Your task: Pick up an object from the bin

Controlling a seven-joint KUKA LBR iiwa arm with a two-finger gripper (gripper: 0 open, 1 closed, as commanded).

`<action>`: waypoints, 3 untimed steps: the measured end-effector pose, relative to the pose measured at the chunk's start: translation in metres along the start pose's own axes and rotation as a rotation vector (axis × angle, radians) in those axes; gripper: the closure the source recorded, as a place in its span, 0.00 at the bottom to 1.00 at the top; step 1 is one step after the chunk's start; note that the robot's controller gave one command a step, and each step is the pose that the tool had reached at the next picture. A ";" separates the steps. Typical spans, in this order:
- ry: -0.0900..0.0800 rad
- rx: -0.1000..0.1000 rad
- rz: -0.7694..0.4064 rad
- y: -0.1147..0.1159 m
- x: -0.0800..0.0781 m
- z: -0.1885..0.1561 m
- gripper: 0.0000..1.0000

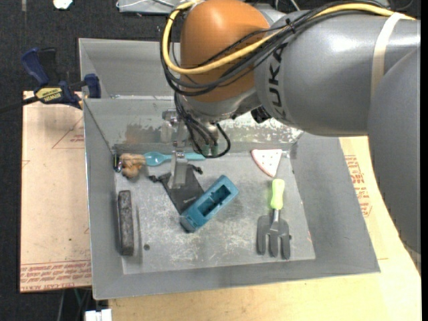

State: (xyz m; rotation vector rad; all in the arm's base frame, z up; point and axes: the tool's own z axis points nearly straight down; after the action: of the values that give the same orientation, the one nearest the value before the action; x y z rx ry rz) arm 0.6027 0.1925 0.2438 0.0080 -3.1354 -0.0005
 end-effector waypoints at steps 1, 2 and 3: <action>-0.008 -0.002 0.004 -0.001 -0.001 -0.005 0.00; -0.010 -0.001 -0.112 -0.044 -0.008 0.065 0.00; -0.018 -0.006 0.003 -0.084 -0.012 0.084 0.00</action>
Offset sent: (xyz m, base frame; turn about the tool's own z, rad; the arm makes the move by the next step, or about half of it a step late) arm 0.0151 -0.1102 -0.1738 -0.2889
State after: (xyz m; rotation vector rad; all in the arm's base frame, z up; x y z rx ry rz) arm 0.6144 0.1081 0.1599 0.0038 -3.1529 -0.0106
